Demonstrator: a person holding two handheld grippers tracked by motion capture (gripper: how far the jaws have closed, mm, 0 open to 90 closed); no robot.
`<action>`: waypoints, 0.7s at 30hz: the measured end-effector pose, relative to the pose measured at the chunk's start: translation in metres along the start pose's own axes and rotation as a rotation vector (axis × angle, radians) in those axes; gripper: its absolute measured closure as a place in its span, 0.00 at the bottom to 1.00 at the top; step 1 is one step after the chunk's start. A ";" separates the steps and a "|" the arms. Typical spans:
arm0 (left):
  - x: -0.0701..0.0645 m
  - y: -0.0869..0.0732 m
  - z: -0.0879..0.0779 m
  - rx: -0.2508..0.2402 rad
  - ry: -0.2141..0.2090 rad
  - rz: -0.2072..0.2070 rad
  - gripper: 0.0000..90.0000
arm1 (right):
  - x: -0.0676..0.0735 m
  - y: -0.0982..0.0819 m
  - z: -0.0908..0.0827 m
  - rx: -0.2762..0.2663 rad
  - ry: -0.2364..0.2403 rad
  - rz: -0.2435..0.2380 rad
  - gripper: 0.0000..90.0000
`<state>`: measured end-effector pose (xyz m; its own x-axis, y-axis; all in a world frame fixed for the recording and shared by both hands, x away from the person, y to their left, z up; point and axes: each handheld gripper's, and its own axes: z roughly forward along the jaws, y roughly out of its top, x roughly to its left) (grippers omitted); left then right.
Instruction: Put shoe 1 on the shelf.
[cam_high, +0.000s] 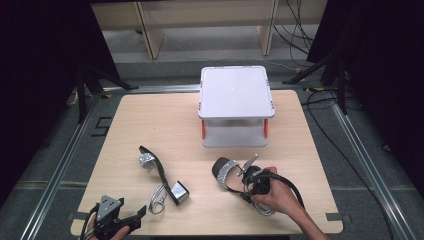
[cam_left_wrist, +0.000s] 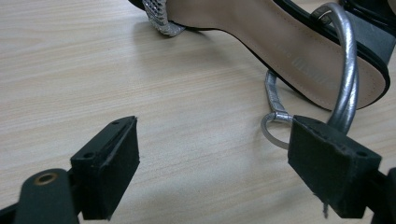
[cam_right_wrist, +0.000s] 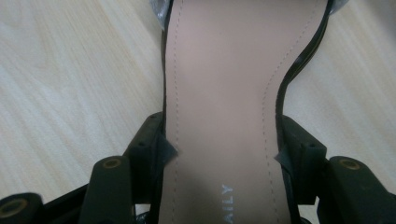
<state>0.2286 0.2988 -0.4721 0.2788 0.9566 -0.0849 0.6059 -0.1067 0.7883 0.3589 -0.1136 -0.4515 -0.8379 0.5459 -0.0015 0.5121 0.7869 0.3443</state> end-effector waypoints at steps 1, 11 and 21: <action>0.000 0.000 0.000 0.000 0.000 0.002 0.18 | 0.000 0.001 -0.002 -0.002 0.003 -0.006 0.48; 0.001 0.000 0.000 0.001 0.001 0.003 0.18 | -0.006 0.011 -0.023 -0.091 0.026 0.020 0.48; 0.001 -0.001 0.000 -0.016 -0.003 0.001 0.18 | -0.004 0.057 -0.042 -0.094 0.078 -0.046 0.48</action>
<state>0.2287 0.3001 -0.4727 0.2817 0.9557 -0.0855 0.5939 -0.1037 0.7978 0.3838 -0.0834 -0.3925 -0.8743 0.4826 0.0525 0.4555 0.7782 0.4324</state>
